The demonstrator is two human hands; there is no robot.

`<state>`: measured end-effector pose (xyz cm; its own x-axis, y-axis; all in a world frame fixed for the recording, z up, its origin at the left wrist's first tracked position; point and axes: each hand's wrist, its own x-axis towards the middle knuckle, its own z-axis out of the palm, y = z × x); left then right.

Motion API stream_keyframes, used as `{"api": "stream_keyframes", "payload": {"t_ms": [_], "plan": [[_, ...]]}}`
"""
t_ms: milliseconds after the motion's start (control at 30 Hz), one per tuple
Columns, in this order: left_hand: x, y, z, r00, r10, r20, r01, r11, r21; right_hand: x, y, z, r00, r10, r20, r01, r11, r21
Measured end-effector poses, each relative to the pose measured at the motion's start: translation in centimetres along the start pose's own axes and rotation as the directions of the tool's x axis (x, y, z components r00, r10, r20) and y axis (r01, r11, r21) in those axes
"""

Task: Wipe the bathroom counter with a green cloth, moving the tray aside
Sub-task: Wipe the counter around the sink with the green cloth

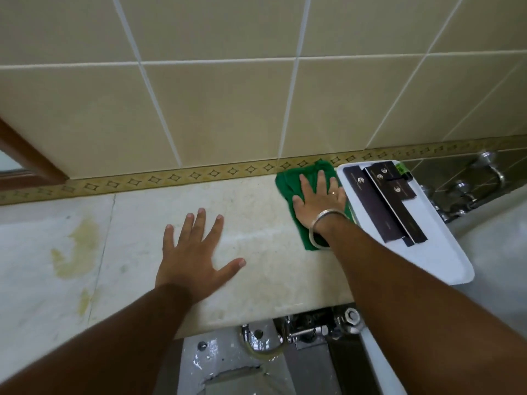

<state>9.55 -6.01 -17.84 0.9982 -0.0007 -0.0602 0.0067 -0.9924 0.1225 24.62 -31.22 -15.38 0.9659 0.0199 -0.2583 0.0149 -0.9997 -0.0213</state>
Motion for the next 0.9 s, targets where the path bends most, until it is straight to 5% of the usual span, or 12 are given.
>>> {"api": "stream_keyframes", "payload": {"t_ms": [167, 267, 500, 633, 700, 900], "plan": [[-0.3, 0.4, 1.0, 0.999, 0.000, 0.040, -0.001, 1.000, 0.030, -11.1, 2.4, 5.7, 0.939, -0.337, -0.073, 0.332, 0.941, -0.068], [-1.4, 0.0, 0.6, 0.999, 0.012, 0.042, -0.015, 0.998, 0.057, -13.6, 4.1, 6.2, 0.916, -0.400, -0.039, 0.397, 0.915, -0.071], [-1.6, -0.3, 1.2, 1.000, 0.011, 0.025, -0.012, 1.000, 0.019, -4.2, -0.9, 2.5, 0.996, -0.073, -0.045, 0.070, 0.996, -0.062], [-1.9, -0.5, 2.2, 0.998, -0.033, 0.060, 0.031, 0.999, 0.026, -12.7, 0.3, 7.0, 0.877, -0.472, -0.089, 0.461, 0.879, -0.121], [-1.8, -0.6, 1.7, 0.997, -0.032, 0.068, 0.029, 0.999, 0.041, -15.4, 3.0, 8.1, 0.843, -0.536, -0.052, 0.530, 0.843, -0.095], [-1.2, 0.1, -0.5, 0.999, 0.047, 0.027, -0.047, 0.999, 0.024, -7.0, 1.8, 2.7, 0.981, -0.190, -0.047, 0.189, 0.981, -0.030]]}}
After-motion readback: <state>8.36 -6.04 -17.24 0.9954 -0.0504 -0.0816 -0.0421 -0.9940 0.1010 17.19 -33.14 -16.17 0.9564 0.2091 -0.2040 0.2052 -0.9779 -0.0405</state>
